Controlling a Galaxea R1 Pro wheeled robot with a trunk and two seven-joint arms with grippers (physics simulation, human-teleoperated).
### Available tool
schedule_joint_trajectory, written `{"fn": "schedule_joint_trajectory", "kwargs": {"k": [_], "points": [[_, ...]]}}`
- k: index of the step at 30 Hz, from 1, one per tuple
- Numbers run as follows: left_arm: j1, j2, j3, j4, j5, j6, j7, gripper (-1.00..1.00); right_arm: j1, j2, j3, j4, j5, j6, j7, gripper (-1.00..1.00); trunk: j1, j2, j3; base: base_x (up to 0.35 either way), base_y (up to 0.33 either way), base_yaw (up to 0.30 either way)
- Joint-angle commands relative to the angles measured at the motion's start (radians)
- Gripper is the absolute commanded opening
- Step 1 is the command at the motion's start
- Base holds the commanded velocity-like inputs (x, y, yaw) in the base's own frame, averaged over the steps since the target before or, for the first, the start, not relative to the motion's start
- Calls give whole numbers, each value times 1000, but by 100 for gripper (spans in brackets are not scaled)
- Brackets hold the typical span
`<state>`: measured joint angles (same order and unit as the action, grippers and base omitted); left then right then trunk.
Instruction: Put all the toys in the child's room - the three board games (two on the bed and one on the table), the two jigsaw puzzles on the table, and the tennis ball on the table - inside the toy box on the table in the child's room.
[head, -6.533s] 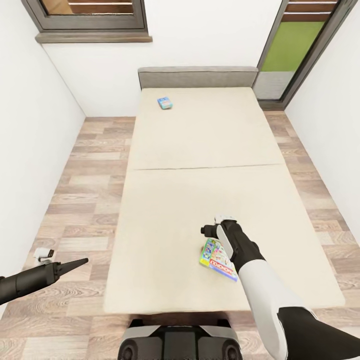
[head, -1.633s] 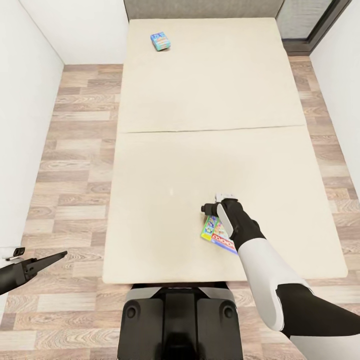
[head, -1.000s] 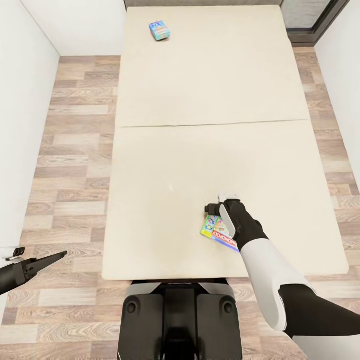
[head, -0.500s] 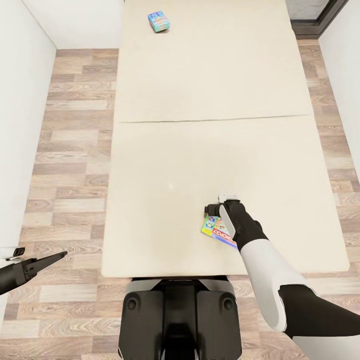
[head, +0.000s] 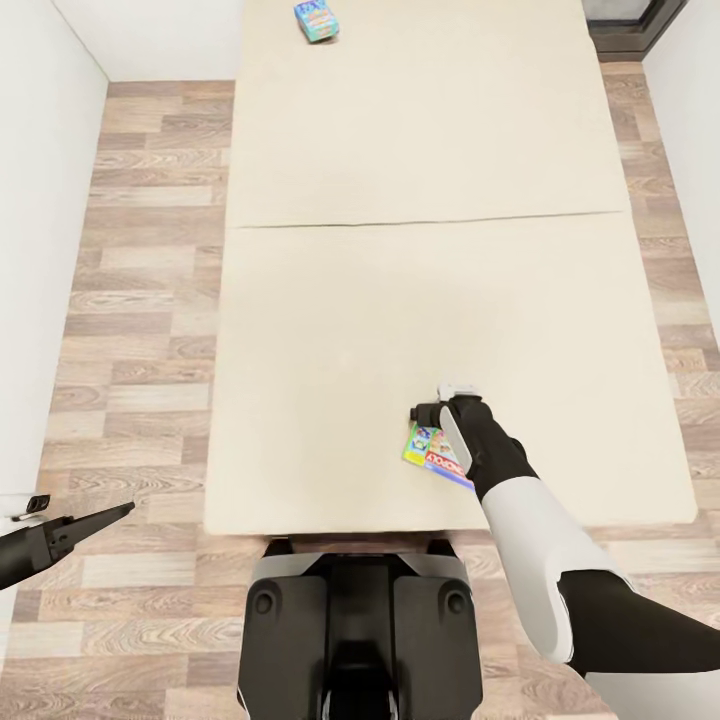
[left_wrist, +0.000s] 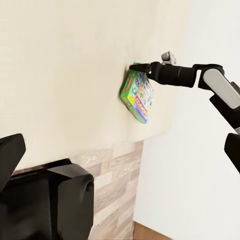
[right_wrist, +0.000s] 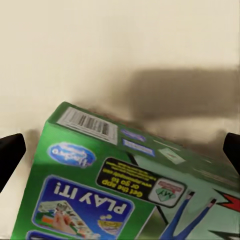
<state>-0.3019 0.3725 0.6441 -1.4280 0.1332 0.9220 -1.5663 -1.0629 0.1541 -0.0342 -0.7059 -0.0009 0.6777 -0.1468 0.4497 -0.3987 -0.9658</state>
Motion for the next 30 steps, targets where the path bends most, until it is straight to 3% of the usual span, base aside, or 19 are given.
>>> {"fn": "schedule_joint_trajectory", "kwargs": {"k": [1,8,30], "points": [[0,0,0,0,-1,11,-5,100,0,1,-4,32,-11,5,-4,100,0,-1,-1,-293,0,0],[0,0,0,0,-1,11,-5,100,0,1,-4,32,-11,4,-5,100,0,-1,-2,-156,0,0],[0,-1,0,0,-1,11,-5,100,0,2,-4,29,-11,3,-5,100,0,-1,8,-6,0,0]]}}
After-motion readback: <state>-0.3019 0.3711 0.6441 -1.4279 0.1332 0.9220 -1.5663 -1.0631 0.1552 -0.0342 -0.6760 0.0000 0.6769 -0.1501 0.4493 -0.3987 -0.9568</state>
